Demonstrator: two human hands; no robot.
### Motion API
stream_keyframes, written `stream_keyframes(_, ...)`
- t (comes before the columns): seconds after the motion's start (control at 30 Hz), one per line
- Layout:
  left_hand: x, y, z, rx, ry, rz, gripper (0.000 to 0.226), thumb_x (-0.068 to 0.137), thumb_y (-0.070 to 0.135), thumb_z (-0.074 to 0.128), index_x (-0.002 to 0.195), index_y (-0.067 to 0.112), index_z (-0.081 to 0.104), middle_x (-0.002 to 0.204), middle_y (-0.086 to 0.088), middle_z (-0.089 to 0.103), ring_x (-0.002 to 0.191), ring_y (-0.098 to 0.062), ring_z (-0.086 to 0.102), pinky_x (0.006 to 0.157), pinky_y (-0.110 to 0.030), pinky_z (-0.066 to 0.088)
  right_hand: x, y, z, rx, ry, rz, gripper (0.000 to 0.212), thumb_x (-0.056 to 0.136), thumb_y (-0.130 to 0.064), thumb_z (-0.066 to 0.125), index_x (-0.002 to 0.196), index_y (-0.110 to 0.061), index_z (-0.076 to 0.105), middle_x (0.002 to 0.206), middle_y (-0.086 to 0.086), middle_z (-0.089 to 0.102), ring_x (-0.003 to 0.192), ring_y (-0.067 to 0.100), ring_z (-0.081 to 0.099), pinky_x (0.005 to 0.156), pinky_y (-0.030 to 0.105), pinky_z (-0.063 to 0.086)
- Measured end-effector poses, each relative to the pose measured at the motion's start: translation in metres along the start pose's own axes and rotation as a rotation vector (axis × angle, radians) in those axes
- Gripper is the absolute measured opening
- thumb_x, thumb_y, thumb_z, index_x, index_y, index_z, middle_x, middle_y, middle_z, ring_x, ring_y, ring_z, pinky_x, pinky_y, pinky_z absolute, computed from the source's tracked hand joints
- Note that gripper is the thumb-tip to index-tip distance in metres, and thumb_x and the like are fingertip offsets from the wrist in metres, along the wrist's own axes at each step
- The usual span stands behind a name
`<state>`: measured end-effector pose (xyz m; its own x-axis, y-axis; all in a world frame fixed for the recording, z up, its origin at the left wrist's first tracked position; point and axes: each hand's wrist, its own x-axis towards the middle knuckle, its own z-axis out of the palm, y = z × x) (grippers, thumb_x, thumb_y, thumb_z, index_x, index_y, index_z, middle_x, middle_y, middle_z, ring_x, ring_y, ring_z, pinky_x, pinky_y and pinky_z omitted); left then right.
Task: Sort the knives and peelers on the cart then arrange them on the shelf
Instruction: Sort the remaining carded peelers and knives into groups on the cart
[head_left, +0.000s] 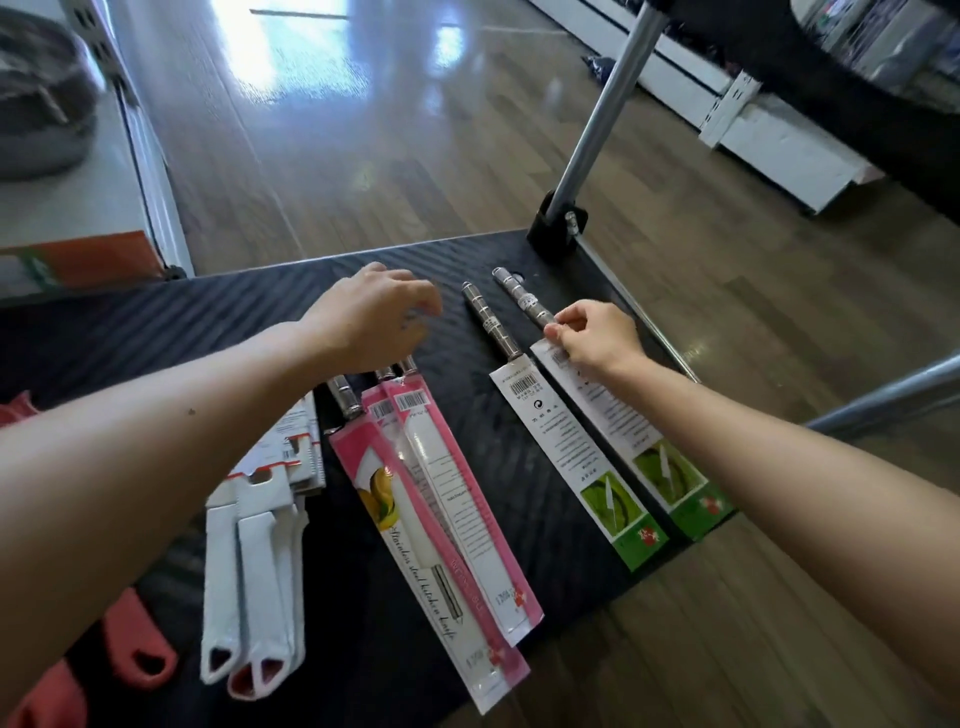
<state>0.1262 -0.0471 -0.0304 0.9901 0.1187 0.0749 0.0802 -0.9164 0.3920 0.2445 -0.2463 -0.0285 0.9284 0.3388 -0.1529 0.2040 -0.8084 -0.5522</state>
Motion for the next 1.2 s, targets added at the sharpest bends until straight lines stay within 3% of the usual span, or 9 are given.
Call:
stream_keyframes(0.03, -0.005, 0.001, -0.002, 0.039, -0.025, 0.014, 0.029, 0.088, 0.019, 0.054, 0.115, 0.019, 0.063, 0.122, -0.002, 0.061, 0.115, -0.028, 0.049, 0.094, -0.045, 0.045, -0.007, -0.001, 0.004, 0.030, -0.023, -0.001, 0.021, 0.090, -0.019, 0.061, 0.106, -0.006, 0.064, 0.085, 0.002, 0.063, 0.059, 0.003, 0.053, 0.050, 0.000, 0.037)
stream_keyframes(0.17, -0.021, 0.003, -0.008, 0.142, -0.129, 0.058, 0.030, 0.092, 0.026, 0.051, 0.121, 0.024, 0.059, 0.127, 0.003, 0.058, 0.119, -0.021, 0.044, 0.093, -0.041, 0.046, -0.027, -0.004, 0.019, -0.012, -0.075, -0.033, 0.021, 0.087, -0.022, 0.064, 0.104, -0.009, 0.066, 0.101, 0.007, 0.068, 0.082, 0.012, 0.054, 0.071, 0.018, 0.037)
stream_keyframes(0.57, -0.042, -0.009, -0.021, 0.212, -0.179, 0.107, 0.031, 0.092, 0.032, 0.052, 0.122, 0.028, 0.058, 0.130, 0.005, 0.056, 0.124, -0.020, 0.042, 0.094, -0.041, 0.047, -0.035, -0.014, 0.033, -0.105, -0.005, -0.076, 0.012, 0.089, -0.019, 0.059, 0.095, -0.011, 0.066, 0.101, 0.008, 0.067, 0.084, 0.014, 0.055, 0.073, 0.024, 0.041)
stream_keyframes(0.7, -0.047, -0.013, -0.028, 0.249, -0.189, 0.085, 0.034, 0.092, 0.031, 0.052, 0.126, 0.030, 0.055, 0.135, 0.006, 0.053, 0.122, -0.020, 0.042, 0.090, -0.036, 0.049, -0.036, -0.024, 0.036, -0.254, 0.022, -0.145, 0.020, 0.087, -0.015, 0.055, 0.106, -0.013, 0.063, 0.112, 0.008, 0.060, 0.104, 0.026, 0.056, 0.086, 0.032, 0.044)
stream_keyframes(0.83, -0.055, -0.020, -0.038, 0.274, -0.180, 0.034, 0.031, 0.092, 0.028, 0.051, 0.123, 0.028, 0.056, 0.129, 0.004, 0.056, 0.119, -0.021, 0.043, 0.088, -0.039, 0.049, -0.045, -0.037, 0.040, -0.321, 0.028, -0.245, 0.029, 0.087, -0.016, 0.053, 0.115, -0.016, 0.061, 0.117, 0.007, 0.057, 0.112, 0.027, 0.048, 0.091, 0.033, 0.043)
stream_keyframes(1.07, -0.083, -0.047, -0.060, 0.420, -0.323, 0.011, 0.033, 0.093, 0.029, 0.049, 0.125, 0.031, 0.052, 0.127, 0.010, 0.056, 0.122, -0.017, 0.042, 0.093, -0.037, 0.047, -0.072, -0.062, 0.050, -0.292, -0.115, -0.447, 0.018, 0.091, -0.021, 0.054, 0.101, -0.016, 0.068, 0.106, 0.001, 0.062, 0.106, 0.017, 0.048, 0.084, 0.027, 0.040)
stream_keyframes(1.2, -0.116, -0.062, -0.078, 0.362, -0.327, -0.084, 0.031, 0.090, 0.029, 0.051, 0.120, 0.030, 0.058, 0.123, 0.008, 0.060, 0.118, -0.017, 0.049, 0.094, -0.032, 0.046, -0.087, -0.095, 0.064, -0.257, -0.219, -0.545, 0.018, 0.090, -0.017, 0.055, 0.100, -0.012, 0.070, 0.102, 0.003, 0.067, 0.093, 0.014, 0.055, 0.085, 0.028, 0.047)
